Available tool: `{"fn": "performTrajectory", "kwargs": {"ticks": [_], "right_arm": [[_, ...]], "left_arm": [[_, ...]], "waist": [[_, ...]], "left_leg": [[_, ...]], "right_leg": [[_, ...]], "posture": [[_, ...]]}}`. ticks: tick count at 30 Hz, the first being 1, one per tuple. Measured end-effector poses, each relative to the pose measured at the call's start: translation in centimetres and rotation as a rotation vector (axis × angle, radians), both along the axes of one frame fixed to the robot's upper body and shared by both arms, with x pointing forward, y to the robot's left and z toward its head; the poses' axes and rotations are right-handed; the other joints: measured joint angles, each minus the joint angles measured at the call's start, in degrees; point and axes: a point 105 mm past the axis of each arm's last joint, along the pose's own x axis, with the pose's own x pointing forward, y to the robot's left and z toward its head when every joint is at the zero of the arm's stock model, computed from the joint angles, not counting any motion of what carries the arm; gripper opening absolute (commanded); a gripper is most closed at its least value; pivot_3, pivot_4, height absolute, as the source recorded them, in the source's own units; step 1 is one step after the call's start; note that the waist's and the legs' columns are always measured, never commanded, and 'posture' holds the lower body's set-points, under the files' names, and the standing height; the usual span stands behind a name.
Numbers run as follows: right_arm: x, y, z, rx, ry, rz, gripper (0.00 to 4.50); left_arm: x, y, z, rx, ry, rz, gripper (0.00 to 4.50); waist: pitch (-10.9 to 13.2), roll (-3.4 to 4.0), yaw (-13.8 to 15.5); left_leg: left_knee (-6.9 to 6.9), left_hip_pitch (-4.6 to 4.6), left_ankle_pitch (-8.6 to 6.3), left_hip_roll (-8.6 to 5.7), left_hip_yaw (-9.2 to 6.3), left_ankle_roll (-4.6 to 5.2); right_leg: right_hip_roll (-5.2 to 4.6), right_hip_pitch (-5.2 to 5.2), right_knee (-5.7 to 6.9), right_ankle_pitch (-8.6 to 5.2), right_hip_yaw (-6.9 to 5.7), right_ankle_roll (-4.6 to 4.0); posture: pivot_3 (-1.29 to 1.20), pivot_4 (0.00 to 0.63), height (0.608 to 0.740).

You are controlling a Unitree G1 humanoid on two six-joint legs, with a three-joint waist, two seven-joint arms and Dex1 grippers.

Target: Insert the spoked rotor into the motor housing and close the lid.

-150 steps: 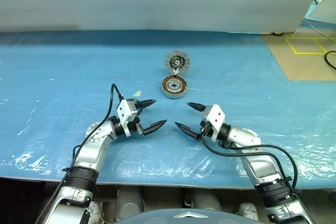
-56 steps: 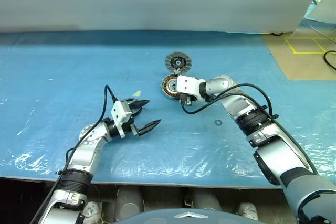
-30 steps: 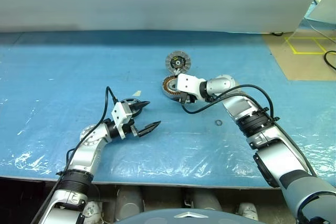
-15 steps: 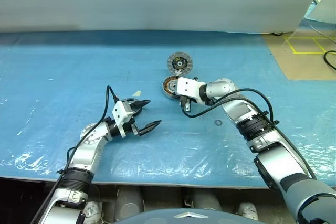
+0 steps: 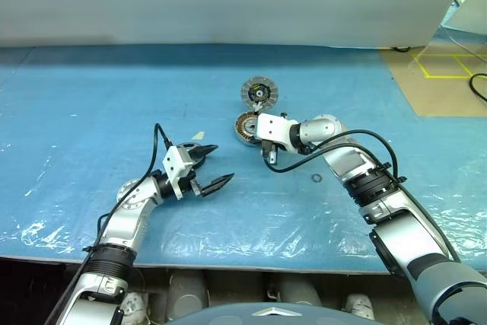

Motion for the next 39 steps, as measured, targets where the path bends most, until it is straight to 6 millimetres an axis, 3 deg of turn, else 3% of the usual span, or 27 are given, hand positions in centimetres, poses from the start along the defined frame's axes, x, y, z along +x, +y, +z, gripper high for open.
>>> {"fn": "performTrajectory", "kwargs": {"ticks": [4, 12, 16, 19, 30, 34, 39], "right_arm": [[-0.9, -0.2, -0.1, 0.018, 0.031, 0.012, 0.09], [-5.6, -0.3, -1.1, 0.039, 0.168, 0.101, 0.09], [-8.5, -0.5, -2.9, 0.013, 0.247, 0.147, 0.09], [-9.7, -0.2, -3.3, 0.017, 0.273, 0.164, 0.09], [-9.5, 0.8, -2.7, 0.072, 0.267, 0.148, 0.09], [-8.8, 1.4, -1.8, 0.112, 0.241, 0.144, 1.32], [-8.5, 1.2, -1.7, 0.135, 0.249, 0.128, 1.32]], "left_arm": [[0.0, 0.0, 0.1, 0.001, -0.003, -0.003, 4.50], [-0.4, 0.0, 0.5, 0.002, -0.006, -0.020, 4.50], [-0.5, 0.3, 0.5, 0.005, 0.007, -0.018, 4.50], [-0.6, 0.3, 0.5, 0.008, 0.014, -0.029, 4.50], [-0.8, 0.2, 0.5, 0.017, 0.021, -0.052, 4.50], [-0.9, 0.2, 0.5, 0.017, 0.022, -0.054, 4.50], [-0.9, 0.1, 0.5, 0.017, 0.022, -0.055, 4.50]], "waist": [[0.00, 0.00, 0.08], [0.00, 0.00, 0.22], [0.00, 0.00, 0.28], [0.00, 0.00, 0.05], [0.00, 0.00, -0.04], [0.00, 0.00, -0.02], [0.00, 0.00, 0.08]], "left_leg": [[-0.03, -0.01, 0.00, 0.00, 0.00, 0.00], [-0.08, 0.02, -0.02, 0.02, -0.01, 0.02], [-0.12, 0.06, -0.15, 0.02, -0.01, -0.04], [-0.12, 0.12, -0.17, 0.03, 0.00, -0.07], [-0.08, 0.15, -0.12, 0.02, 0.00, -0.16], [-0.08, 0.15, -0.12, 0.01, 0.01, -0.16], [-0.07, 0.10, -0.11, 0.00, 0.00, -0.17]], "right_leg": [[0.00, 0.00, -0.01, 0.00, 0.00, 0.00], [0.01, 0.02, -0.03, 0.00, -0.02, 0.00], [0.01, 0.05, -0.10, -0.01, -0.02, 0.00], [0.01, 0.07, -0.09, -0.01, 0.00, 0.00], [0.01, 0.09, -0.08, -0.01, 0.02, -0.01], [0.01, 0.09, -0.07, -0.01, 0.03, -0.01], [0.00, 0.08, -0.09, -0.01, 0.02, -0.01]], "posture": [[0.00, 0.150, 0.740], [0.00, 0.150, 0.740], [0.00, 0.150, 0.740], [0.00, 0.150, 0.740], [0.00, 0.150, 0.740], [0.00, 0.150, 0.740], [0.00, 0.150, 0.740]]}}
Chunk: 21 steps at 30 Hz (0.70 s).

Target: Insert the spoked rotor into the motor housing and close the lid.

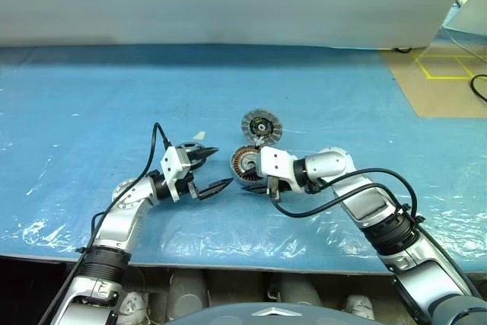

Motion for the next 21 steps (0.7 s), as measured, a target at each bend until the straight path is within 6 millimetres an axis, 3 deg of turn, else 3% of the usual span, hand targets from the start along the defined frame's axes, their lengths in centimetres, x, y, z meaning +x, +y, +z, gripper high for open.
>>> {"fn": "performTrajectory", "kwargs": {"ticks": [5, 11, 14, 21], "right_arm": [[0.1, -0.3, 1.5, 0.086, 0.014, -0.001, 1.32], [0.4, -1.7, 5.1, 0.227, -0.065, -0.048, 1.32], [0.5, -3.7, 4.7, 0.239, -0.081, -0.135, 1.32], [0.4, -8.8, 1.7, 0.229, -0.095, -0.435, 1.32]], "left_arm": [[0.0, 0.0, 0.0, 0.000, 0.000, -0.002, 4.50], [-0.2, -0.5, 0.0, -0.003, 0.001, -0.029, 4.50], [-0.3, -0.7, 0.0, -0.006, 0.000, -0.040, 4.50], [-0.2, -1.6, 0.5, -0.010, -0.006, -0.085, 4.50]], "waist": [[0.00, 0.00, 0.04], [0.00, 0.00, 0.16], [0.00, 0.00, 0.60], [0.00, 0.00, 1.29]], "left_leg": [[0.00, 0.01, 0.00, 0.01, 0.00, 0.01], [0.00, 0.01, 0.01, 0.00, 0.00, 0.02], [0.00, 0.00, 0.01, 0.00, 0.00, 0.02], [-0.01, 0.04, -0.02, -0.02, 0.01, -0.01]], "right_leg": [[0.00, 0.00, 0.01, 0.00, 0.00, 0.00], [0.00, 0.00, 0.00, 0.00, 0.00, 0.00], [0.00, 0.01, -0.02, 0.00, 0.00, 0.00], [-0.01, 0.01, -0.03, 0.00, 0.03, 0.01]], "posture": [[0.00, 0.150, 0.740], [0.00, 0.150, 0.740], [0.00, 0.150, 0.740], [0.00, 0.150, 0.740]]}}
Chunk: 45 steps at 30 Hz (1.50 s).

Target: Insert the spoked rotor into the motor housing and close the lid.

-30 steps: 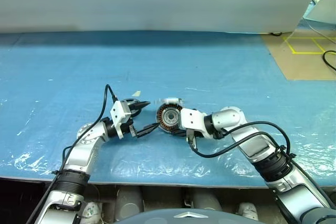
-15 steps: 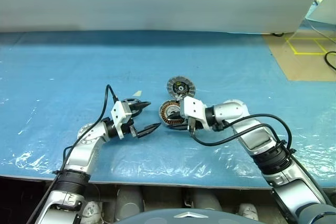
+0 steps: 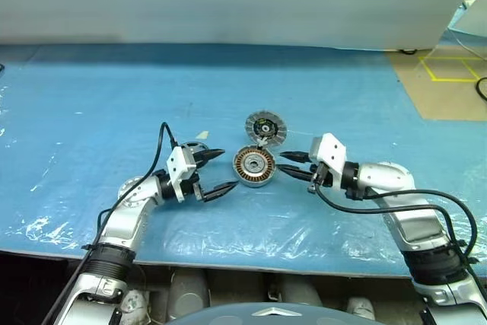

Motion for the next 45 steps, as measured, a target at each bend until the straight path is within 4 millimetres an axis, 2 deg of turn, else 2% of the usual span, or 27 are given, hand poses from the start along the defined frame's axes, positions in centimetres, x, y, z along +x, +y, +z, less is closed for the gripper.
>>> {"fn": "performTrajectory", "kwargs": {"ticks": [5, 10, 15, 36, 45], "right_arm": [[0.4, -3.2, -0.4, 0.014, -0.024, -0.198, 1.32], [-1.0, -5.4, -3.5, -0.028, 0.080, -0.267, 1.32], [-1.7, -6.5, -5.1, -0.051, 0.116, -0.291, 1.32], [-1.2, -7.3, -5.2, -0.057, 0.091, -0.295, 1.32], [-1.3, -6.3, -5.3, -0.058, 0.099, -0.243, 1.32]], "left_arm": [[-0.1, -0.3, 0.0, 0.004, 0.005, -0.024, 4.50], [-0.1, -0.3, 0.0, 0.005, 0.010, -0.029, 4.50], [-0.1, -0.3, 0.0, 0.004, 0.011, -0.030, 4.50], [-0.1, -0.4, -0.2, 0.007, 0.023, -0.027, 4.50], [-0.1, -0.4, -0.3, 0.008, 0.031, -0.025, 4.50]], "waist": [[0.00, 0.00, 0.01], [0.00, 0.00, 0.03], [0.00, 0.00, -0.08], [-0.02, 0.00, 0.02], [-0.02, 0.00, -0.02]], "left_leg": [[-0.01, 0.00, 0.00, -0.01, 0.01, 0.00], [-0.11, -0.04, -0.01, -0.05, 0.01, 0.01], [-0.12, -0.01, -0.07, -0.04, 0.01, 0.11], [-0.10, 0.01, -0.11, -0.05, 0.00, 0.20], [-0.10, 0.01, -0.11, -0.05, 0.00, 0.20]], "right_leg": [[0.00, 0.00, -0.02, 0.00, 0.02, 0.01], [-0.01, 0.00, -0.18, 0.00, 0.01, 0.01], [-0.01, 0.03, -0.17, 0.00, 0.00, 0.02], [-0.03, 0.15, -0.17, 0.00, 0.00, 0.02], [-0.02, 0.15, -0.18, -0.01, -0.01, 0.02]], "posture": [[0.00, 0.150, 0.740], [0.00, 0.150, 0.740], [0.00, 0.150, 0.740], [0.00, 0.150, 0.740], [0.00, 0.150, 0.740]]}}
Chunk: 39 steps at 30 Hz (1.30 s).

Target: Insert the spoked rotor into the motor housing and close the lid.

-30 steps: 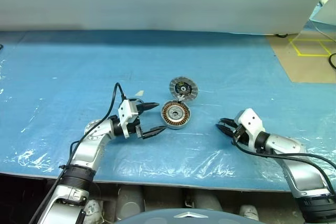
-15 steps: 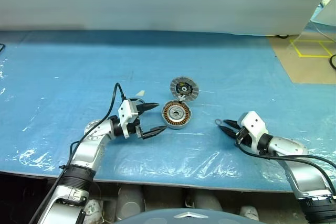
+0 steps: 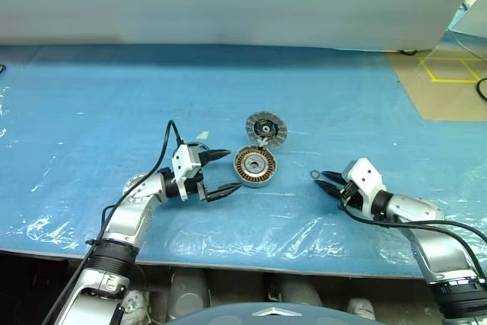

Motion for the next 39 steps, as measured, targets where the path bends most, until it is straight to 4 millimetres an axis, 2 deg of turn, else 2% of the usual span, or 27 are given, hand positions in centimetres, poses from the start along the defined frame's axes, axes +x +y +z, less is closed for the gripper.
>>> {"fn": "performTrajectory", "kwargs": {"ticks": [7, 19, 22, 31, 34, 39], "right_arm": [[0.2, 0.8, 0.1, 0.005, -0.007, 0.027, 1.32], [0.9, 0.9, 0.2, 0.007, -0.022, 0.011, 1.32], [0.9, 1.0, 0.2, 0.007, -0.020, 0.013, 0.73], [1.3, 1.4, 0.6, 0.032, -0.032, 0.010, 0.70], [1.9, 2.9, 2.0, 0.125, -0.060, 0.028, 0.70], [2.0, 5.2, 6.2, 0.184, -0.146, 0.134, 0.70]], "left_arm": [[0.0, 0.1, -0.3, 0.001, 0.004, 0.003, 4.50], [0.1, 0.2, -0.3, 0.002, 0.006, 0.010, 4.50], [0.1, 0.2, -0.3, 0.002, 0.006, 0.011, 4.50], [0.1, 0.2, -0.3, 0.002, 0.006, 0.012, 4.50], [0.1, 0.2, -0.3, 0.001, 0.005, 0.012, 4.50], [0.2, 0.2, -0.2, 0.000, 0.001, 0.011, 4.50]], "waist": [[0.00, 0.00, -0.02], [0.00, 0.00, 0.01], [0.00, 0.00, 0.01], [0.00, 0.00, -0.05], [0.00, 0.01, -0.08], [0.00, 0.02, 0.04]], "left_leg": [[0.00, 0.00, 0.00, 0.00, 0.00, 0.00], [-0.01, 0.01, 0.00, 0.00, 0.00, 0.00], [-0.01, 0.01, 0.00, 0.00, 0.00, 0.00], [-0.01, 0.01, 0.00, 0.01, 0.00, 0.00], [-0.01, -0.02, 0.01, 0.00, 0.00, 0.01], [-0.03, -0.03, 0.02, 0.00, -0.01, 0.02]], "right_leg": [[0.00, 0.00, 0.00, 0.00, 0.00, 0.00], [0.00, -0.02, -0.01, 0.00, -0.01, 0.00], [0.00, -0.02, -0.01, 0.00, -0.01, 0.00], [0.00, -0.03, 0.00, 0.00, -0.01, 0.00], [0.00, -0.10, 0.00, 0.00, -0.01, 0.00], [0.01, -0.11, 0.00, 0.00, -0.02, 0.00]], "posture": [[0.00, 0.150, 0.740], [0.00, 0.150, 0.740], [0.00, 0.150, 0.740], [0.00, 0.150, 0.740], [0.00, 0.150, 0.740], [0.00, 0.150, 0.740]]}}
